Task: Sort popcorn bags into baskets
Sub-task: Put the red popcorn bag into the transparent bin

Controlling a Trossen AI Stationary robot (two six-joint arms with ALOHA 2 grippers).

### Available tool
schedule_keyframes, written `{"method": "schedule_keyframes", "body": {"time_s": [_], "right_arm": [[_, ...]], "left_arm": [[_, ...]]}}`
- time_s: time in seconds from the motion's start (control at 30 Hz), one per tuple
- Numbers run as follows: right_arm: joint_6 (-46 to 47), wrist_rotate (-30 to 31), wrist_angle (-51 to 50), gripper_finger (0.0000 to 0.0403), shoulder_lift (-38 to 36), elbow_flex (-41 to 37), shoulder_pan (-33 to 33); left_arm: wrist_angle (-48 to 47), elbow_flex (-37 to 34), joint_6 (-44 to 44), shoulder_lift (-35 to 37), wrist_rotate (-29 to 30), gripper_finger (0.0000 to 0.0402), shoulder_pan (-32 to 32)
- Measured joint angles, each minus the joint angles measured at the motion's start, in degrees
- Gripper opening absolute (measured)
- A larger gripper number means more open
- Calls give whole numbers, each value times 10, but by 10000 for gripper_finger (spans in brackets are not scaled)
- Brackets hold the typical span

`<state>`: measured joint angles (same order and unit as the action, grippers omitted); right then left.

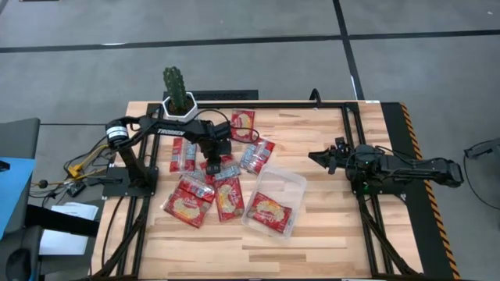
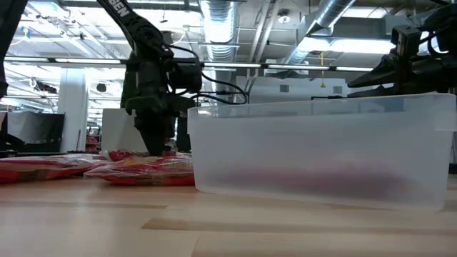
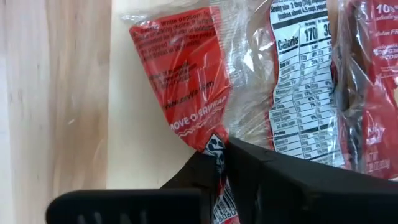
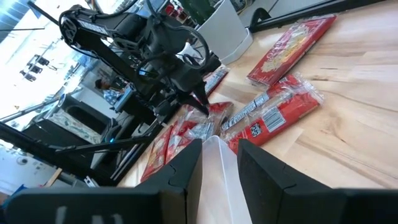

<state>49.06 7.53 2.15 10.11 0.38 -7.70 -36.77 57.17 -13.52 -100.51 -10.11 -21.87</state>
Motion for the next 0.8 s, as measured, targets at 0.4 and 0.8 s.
{"method": "schedule_keyframes", "body": {"time_s": [0.4, 0.8], "right_arm": [[0, 0, 0, 122, 0, 0, 0], [-1, 4, 0, 120, 0, 0, -15]], "left_arm": [[-143, 118, 1, -2, -6, 3, 10], [-209, 317, -43, 0, 16, 1, 38]]}}
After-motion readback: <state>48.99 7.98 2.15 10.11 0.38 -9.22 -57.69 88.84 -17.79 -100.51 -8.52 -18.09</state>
